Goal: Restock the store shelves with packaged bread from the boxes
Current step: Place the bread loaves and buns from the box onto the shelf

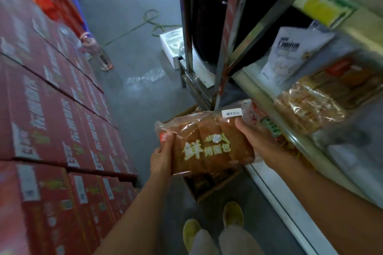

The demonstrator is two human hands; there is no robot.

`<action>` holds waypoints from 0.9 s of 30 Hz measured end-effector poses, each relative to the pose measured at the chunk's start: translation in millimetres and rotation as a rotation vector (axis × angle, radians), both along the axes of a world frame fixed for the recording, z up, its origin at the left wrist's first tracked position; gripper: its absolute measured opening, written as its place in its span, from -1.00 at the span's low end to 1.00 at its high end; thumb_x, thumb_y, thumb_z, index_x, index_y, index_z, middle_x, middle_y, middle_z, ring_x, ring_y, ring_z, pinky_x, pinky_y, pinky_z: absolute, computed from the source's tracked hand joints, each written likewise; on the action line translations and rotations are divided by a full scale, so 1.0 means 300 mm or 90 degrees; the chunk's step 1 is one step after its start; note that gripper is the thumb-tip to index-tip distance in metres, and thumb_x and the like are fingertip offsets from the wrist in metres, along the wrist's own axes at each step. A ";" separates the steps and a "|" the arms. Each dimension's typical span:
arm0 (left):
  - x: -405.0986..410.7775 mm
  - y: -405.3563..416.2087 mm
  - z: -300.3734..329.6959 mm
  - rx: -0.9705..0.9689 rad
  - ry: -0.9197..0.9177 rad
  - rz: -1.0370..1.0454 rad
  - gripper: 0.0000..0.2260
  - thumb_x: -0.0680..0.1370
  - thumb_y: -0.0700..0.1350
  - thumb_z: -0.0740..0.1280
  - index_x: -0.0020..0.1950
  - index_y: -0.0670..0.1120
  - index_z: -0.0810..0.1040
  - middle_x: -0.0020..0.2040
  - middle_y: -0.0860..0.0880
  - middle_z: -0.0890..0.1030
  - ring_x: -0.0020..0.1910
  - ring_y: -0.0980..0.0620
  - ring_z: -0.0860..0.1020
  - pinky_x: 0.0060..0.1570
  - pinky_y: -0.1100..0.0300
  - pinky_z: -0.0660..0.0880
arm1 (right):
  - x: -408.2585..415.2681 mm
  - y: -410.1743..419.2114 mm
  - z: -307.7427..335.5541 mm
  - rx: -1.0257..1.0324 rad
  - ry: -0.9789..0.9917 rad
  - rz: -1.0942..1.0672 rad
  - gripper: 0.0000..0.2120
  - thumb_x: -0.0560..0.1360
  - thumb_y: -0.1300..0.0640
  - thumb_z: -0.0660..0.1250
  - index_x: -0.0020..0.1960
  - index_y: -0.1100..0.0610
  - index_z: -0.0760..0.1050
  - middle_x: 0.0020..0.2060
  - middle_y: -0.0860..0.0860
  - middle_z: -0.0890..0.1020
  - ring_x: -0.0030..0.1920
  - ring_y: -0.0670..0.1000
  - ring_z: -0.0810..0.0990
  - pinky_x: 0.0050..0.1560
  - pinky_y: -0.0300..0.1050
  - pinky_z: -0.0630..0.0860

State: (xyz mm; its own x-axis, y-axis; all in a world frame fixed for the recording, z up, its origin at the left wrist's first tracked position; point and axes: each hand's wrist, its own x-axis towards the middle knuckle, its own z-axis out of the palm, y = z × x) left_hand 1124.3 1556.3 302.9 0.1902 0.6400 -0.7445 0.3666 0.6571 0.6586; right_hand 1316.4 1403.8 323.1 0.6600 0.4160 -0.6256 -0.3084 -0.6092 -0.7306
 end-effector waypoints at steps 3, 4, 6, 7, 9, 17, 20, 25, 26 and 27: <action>0.009 0.039 0.163 0.046 -0.035 -0.022 -0.39 0.42 0.40 0.33 0.13 -0.11 0.56 -0.03 -0.06 0.59 -0.14 -0.04 0.61 0.09 -0.05 0.59 | -0.006 0.015 0.182 0.082 -0.009 -0.016 -0.50 0.33 -0.35 0.41 0.08 -0.01 0.60 0.00 0.00 0.67 -0.03 -0.01 0.65 0.00 -0.09 0.59; 0.007 0.047 0.215 0.073 -0.052 -0.025 -0.43 0.41 0.39 0.36 0.05 -0.10 0.57 -0.06 -0.05 0.62 -0.14 -0.03 0.63 0.08 -0.05 0.60 | -0.012 0.016 0.238 0.104 -0.029 -0.015 -0.54 0.38 -0.30 0.39 0.10 0.00 0.61 -0.02 -0.02 0.68 -0.06 -0.05 0.67 -0.07 -0.19 0.59; 0.011 0.053 0.323 0.081 -0.076 -0.028 -0.35 0.29 0.45 0.42 0.01 -0.10 0.61 -0.07 -0.06 0.69 -0.12 -0.06 0.68 0.03 -0.09 0.63 | -0.026 0.010 0.342 0.133 -0.069 -0.028 -0.66 0.45 -0.23 0.36 0.05 0.00 0.60 -0.11 -0.08 0.69 -0.20 -0.17 0.66 -0.29 -0.39 0.53; 0.009 0.057 0.367 0.091 -0.082 -0.032 -0.36 0.27 0.45 0.44 0.00 -0.08 0.61 -0.07 -0.07 0.70 -0.10 -0.08 0.69 0.01 -0.10 0.64 | -0.034 0.003 0.392 0.141 -0.080 -0.034 -0.73 0.49 -0.19 0.34 0.03 -0.02 0.57 -0.15 -0.12 0.67 -0.27 -0.22 0.64 -0.38 -0.43 0.48; 0.013 0.060 0.468 0.130 -0.105 -0.041 -0.53 0.39 0.34 0.43 -0.06 -0.05 0.61 -0.09 -0.06 0.70 -0.09 -0.08 0.69 -0.01 -0.08 0.64 | -0.057 -0.019 0.482 0.178 -0.094 -0.036 -0.76 0.54 -0.17 0.28 0.05 -0.03 0.54 -0.14 -0.15 0.66 -0.31 -0.23 0.65 -0.41 -0.41 0.48; 0.025 0.019 0.796 0.253 -0.170 -0.125 -0.61 0.46 0.29 0.39 -0.07 -0.03 0.64 -0.18 0.00 0.69 -0.14 -0.02 0.67 -0.02 -0.03 0.63 | -0.156 -0.172 0.768 0.206 -0.214 -0.106 -0.60 0.56 -0.32 0.12 0.30 -0.17 0.39 0.17 -0.15 0.50 0.04 -0.17 0.51 0.11 -0.18 0.45; 0.034 -0.040 0.912 0.260 -0.188 -0.167 -0.63 0.48 0.28 0.37 -0.13 -0.03 0.61 -0.24 0.01 0.67 -0.22 0.03 0.65 -0.19 0.10 0.61 | -0.183 -0.241 0.864 0.208 -0.224 -0.129 -0.50 0.51 -0.42 0.09 0.37 -0.26 0.34 0.21 -0.21 0.47 0.09 -0.19 0.52 0.14 -0.18 0.46; 0.051 -0.126 1.062 0.270 -0.239 -0.226 -0.31 0.24 0.53 0.36 0.00 -0.03 0.67 -0.13 -0.04 0.73 -0.12 -0.06 0.71 0.05 -0.04 0.63 | -0.189 -0.364 0.990 0.201 -0.242 -0.199 -0.36 0.41 -0.54 0.07 0.28 -0.18 0.45 0.14 -0.14 0.58 0.17 0.02 0.58 0.24 0.08 0.49; 0.054 -0.149 1.090 0.270 -0.249 -0.237 -0.37 0.31 0.48 0.37 0.01 -0.05 0.66 -0.13 -0.05 0.73 -0.13 -0.06 0.71 0.01 -0.01 0.64 | -0.207 -0.385 1.033 0.211 -0.247 -0.207 -0.41 0.42 -0.52 0.08 0.24 -0.17 0.46 0.10 -0.13 0.60 0.11 -0.01 0.60 0.18 0.04 0.53; 0.056 -0.171 1.119 0.273 -0.256 -0.247 -0.43 0.38 0.41 0.37 0.01 -0.08 0.65 -0.13 -0.06 0.73 -0.14 -0.07 0.71 -0.04 0.02 0.64 | -0.213 -0.409 1.063 0.217 -0.262 -0.207 -0.40 0.41 -0.53 0.08 0.25 -0.19 0.46 0.11 -0.12 0.61 0.09 -0.01 0.62 0.18 0.06 0.54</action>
State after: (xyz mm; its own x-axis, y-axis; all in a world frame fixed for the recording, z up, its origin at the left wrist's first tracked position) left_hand 1141.0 1505.0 638.6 0.6714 0.6916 -0.2662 0.1957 0.1809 0.9638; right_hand 1252.5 1281.0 642.0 0.9451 0.2851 -0.1598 -0.0900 -0.2430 -0.9658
